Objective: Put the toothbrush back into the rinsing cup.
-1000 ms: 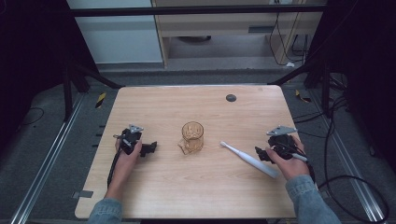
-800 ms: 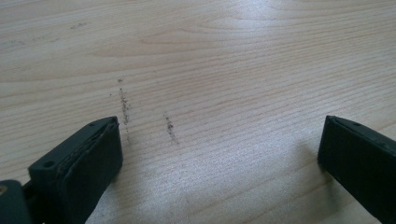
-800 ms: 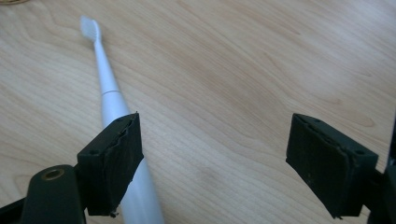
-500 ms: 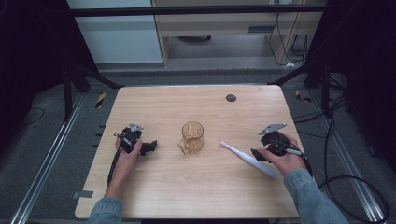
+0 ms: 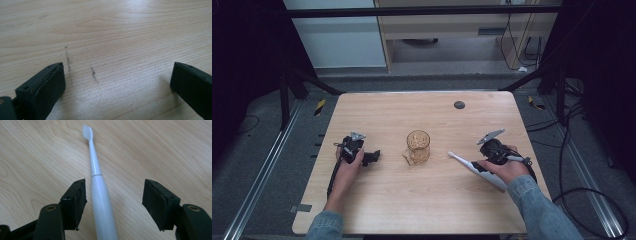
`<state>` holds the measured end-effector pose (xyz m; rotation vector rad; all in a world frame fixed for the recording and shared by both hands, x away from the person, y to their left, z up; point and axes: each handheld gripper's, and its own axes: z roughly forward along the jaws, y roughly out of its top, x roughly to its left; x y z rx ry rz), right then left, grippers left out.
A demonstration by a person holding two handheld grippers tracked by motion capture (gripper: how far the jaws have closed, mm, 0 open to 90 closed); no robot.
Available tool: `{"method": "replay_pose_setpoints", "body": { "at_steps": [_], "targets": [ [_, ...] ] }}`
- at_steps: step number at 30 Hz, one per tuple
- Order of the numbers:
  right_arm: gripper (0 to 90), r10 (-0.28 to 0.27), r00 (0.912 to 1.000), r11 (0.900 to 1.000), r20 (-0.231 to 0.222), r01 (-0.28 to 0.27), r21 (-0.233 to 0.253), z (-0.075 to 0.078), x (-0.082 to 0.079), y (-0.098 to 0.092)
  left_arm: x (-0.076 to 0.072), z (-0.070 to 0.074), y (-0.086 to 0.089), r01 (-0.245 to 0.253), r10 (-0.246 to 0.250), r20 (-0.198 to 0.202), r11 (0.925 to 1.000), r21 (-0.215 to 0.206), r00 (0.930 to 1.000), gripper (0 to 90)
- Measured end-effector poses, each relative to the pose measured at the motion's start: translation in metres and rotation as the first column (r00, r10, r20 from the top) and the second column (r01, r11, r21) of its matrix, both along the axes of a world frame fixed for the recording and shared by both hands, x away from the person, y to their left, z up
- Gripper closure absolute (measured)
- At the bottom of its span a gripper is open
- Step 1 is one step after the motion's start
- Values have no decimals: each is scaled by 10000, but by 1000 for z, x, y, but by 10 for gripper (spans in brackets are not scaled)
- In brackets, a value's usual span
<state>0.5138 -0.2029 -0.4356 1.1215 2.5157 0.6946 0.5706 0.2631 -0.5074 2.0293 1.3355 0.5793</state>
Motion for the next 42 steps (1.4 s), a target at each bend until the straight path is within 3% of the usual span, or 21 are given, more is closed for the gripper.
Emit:
{"method": "replay_pose_setpoints", "body": {
  "at_steps": [12, 17, 42],
  "targets": [
    [470, 676, 9941, 9962, -847, -720, -491, -18, 10, 17, 1, 0, 0, 7, -7, 8, 10000, 3, 10000, 0],
    [502, 702, 9894, 9938, -1274, -804, -768, -25, 13, 22, 1, 0, 0, 15, -15, 8, 10000, 0, 10000, 0],
    [634, 711, 9790, 9894, -1912, -936, -1113, -34, 21, 23, 2, 0, 0, 18, -18, 4, 10000, -2, 10000, 0]
  ]
}}
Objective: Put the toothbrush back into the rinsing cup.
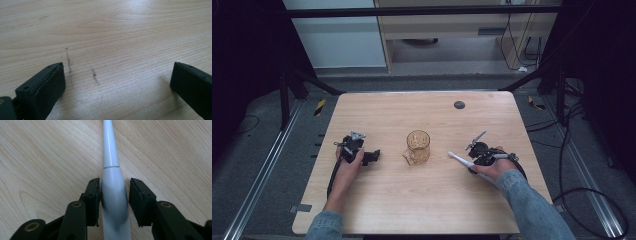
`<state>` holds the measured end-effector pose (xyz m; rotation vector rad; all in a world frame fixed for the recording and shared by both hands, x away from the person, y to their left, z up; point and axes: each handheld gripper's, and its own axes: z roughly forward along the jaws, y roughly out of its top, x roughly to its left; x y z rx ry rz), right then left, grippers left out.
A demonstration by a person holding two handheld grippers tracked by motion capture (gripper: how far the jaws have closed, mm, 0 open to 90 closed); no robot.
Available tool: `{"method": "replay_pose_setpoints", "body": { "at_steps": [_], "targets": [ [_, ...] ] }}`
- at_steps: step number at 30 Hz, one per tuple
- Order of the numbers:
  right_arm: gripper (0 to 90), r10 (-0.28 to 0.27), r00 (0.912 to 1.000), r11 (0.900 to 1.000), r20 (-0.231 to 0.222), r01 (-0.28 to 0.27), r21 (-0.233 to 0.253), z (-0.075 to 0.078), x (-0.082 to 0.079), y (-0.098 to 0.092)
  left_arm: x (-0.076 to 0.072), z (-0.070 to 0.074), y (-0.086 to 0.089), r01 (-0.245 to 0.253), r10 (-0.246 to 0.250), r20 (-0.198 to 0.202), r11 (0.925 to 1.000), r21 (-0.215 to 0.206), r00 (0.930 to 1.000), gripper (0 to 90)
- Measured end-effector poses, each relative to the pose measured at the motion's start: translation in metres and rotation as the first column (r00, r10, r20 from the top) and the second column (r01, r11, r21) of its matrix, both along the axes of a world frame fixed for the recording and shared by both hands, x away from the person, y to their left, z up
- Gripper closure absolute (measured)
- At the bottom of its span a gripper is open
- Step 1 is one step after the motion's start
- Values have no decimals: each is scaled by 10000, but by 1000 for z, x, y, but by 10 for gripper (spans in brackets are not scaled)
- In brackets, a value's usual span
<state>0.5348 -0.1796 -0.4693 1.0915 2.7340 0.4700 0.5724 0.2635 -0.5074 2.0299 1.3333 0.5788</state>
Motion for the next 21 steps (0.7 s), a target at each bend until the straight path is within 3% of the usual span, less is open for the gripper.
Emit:
{"method": "replay_pose_setpoints", "body": {
  "at_steps": [7, 15, 21],
  "targets": [
    [673, 11, 9998, 10000, -198, -11, -38, 3, 2, 0, 0, 0, 0, -1, 1, -4, 10000, -1, 10000, 0],
    [675, -578, 9978, 9962, -316, 597, 635, 15, 5, -9, 0, 0, 0, 2, -2, -8, 10000, 1, 10000, 0],
    [675, -812, 9967, 9911, -42, 812, 1058, 29, 8, -19, 0, 0, 0, -3, 3, -4, 10000, -2, 10000, 0]
  ]
}}
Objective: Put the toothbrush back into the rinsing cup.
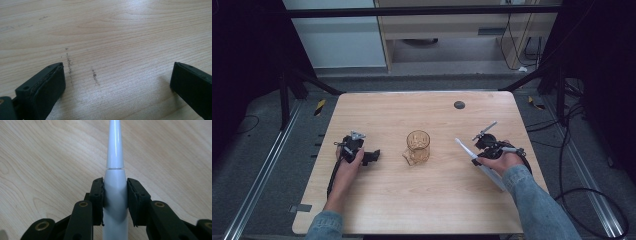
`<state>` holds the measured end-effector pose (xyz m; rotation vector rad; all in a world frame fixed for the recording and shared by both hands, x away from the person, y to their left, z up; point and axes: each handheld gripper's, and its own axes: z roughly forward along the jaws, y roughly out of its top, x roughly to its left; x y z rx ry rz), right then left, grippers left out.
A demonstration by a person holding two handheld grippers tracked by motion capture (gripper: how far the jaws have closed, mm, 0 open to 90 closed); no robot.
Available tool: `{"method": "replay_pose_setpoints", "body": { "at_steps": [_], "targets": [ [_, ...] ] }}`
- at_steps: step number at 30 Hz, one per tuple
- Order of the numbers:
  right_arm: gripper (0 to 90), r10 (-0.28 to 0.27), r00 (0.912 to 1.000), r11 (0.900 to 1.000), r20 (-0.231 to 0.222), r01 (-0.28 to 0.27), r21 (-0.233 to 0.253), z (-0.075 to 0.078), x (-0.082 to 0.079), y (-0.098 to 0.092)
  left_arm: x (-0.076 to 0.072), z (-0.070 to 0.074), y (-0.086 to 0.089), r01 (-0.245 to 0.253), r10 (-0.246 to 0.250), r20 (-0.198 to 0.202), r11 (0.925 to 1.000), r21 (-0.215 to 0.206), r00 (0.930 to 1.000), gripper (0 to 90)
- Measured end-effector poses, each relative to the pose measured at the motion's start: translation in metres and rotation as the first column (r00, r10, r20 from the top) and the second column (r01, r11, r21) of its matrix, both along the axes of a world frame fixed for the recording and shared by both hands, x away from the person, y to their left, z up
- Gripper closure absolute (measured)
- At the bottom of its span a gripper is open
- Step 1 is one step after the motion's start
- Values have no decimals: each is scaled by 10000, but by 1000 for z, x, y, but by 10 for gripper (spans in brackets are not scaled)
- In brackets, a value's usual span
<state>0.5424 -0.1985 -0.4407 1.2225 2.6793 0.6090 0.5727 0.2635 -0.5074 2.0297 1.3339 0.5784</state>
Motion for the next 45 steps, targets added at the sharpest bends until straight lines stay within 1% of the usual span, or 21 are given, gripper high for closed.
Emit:
{"method": "replay_pose_setpoints", "body": {
  "at_steps": [2, 4, 8, 18, 19, 21, 23, 25, 29, 34, 40, 43, 45],
  "targets": [
    [676, -116, 9999, 9999, 3, 116, 126, 4, 0, -3, 0, 0, 0, 2, -2, -2, 10000, 3, 10000, 0],
    [676, -116, 9999, 9998, 58, 115, 156, 7, 1, -5, 0, 0, 0, 4, -4, -2, 10000, 3, 10000, 0],
    [676, -170, 9999, 9998, 12, 170, 141, 13, 2, -7, 0, 0, 0, 4, -4, -4, 10000, 8, 10000, 0],
    [677, -196, 9993, 9996, 317, 190, 185, 33, 5, -8, 0, 0, 0, 6, -6, -3, 10000, 12, 10000, 0],
    [677, -167, 9989, 9997, 447, 160, 174, 35, 6, -9, 0, 0, 0, 7, -7, -2, 10000, 14, 10000, 0],
    [677, -275, 9983, 9993, 510, 262, 266, 40, 6, -9, 0, 0, 0, 6, -6, -3, 10000, 11, 10000, 0],
    [677, -239, 9972, 9988, 704, 208, 444, 46, 6, -9, 0, 0, 0, 7, -7, -4, 10000, 14, 10000, 0],
    [677, -210, 9966, 9975, 798, 155, 683, 52, 6, -9, 0, 0, 0, 4, -4, -3, 10000, 14, 10000, 0],
    [677, -300, 9919, 9945, 1231, 172, 1038, 63, 6, -8, 0, 0, 0, 6, -6, -4, 10000, 16, 10000, 0],
    [677, -495, 9857, 9898, 1611, 268, 1397, 70, 8, -5, 0, 0, 0, 9, -9, -6, 10000, 19, 10000, 0],
    [677, -712, 9776, 9856, 1979, 384, 1648, 76, 11, -2, 1, 0, 0, 9, -9, 1, 10000, 23, 10000, 0],
    [677, -710, 9739, 9846, 2157, 338, 1716, 79, 12, -1, 1, 0, 0, 6, -6, 1, 10000, 22, 10000, 0],
    [677, -762, 9692, 9825, 2343, 329, 1833, 81, 12, 0, 1, 0, 0, 11, -11, 0, 10000, 25, 10000, 0]
  ]
}}
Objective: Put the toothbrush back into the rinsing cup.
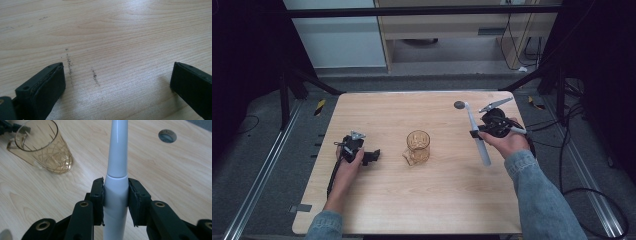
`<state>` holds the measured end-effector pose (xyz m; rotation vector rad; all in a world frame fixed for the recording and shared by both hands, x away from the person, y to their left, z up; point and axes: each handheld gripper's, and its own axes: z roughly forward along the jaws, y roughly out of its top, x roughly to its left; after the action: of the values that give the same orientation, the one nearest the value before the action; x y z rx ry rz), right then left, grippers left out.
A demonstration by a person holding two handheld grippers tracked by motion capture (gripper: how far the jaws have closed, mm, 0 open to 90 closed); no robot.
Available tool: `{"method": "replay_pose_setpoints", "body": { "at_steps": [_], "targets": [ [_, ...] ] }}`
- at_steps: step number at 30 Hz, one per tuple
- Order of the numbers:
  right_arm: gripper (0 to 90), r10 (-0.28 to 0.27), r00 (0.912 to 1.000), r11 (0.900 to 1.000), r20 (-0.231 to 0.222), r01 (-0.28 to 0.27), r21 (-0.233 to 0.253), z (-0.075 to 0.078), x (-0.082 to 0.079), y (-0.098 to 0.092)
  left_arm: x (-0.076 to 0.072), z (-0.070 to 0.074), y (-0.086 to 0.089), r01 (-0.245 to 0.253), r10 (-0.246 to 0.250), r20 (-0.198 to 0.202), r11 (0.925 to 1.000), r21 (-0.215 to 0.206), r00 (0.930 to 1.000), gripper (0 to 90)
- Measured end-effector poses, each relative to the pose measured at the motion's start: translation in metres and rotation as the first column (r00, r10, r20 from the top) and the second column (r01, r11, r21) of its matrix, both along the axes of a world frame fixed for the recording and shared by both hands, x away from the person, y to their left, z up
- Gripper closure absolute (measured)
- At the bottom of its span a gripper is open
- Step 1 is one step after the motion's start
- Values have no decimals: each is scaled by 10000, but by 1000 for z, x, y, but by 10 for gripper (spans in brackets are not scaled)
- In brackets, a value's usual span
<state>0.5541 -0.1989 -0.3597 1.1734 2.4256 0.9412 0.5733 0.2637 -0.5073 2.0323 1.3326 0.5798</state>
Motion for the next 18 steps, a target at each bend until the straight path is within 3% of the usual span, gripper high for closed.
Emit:
{"method": "replay_pose_setpoints", "body": {
  "at_steps": [18],
  "targets": [
    [677, -399, 9933, 9958, 1081, 306, 862, 9, 6, 15, 0, 0, 0, 5, -5, -9, 10000, 15, 10000, 0]
  ]
}}
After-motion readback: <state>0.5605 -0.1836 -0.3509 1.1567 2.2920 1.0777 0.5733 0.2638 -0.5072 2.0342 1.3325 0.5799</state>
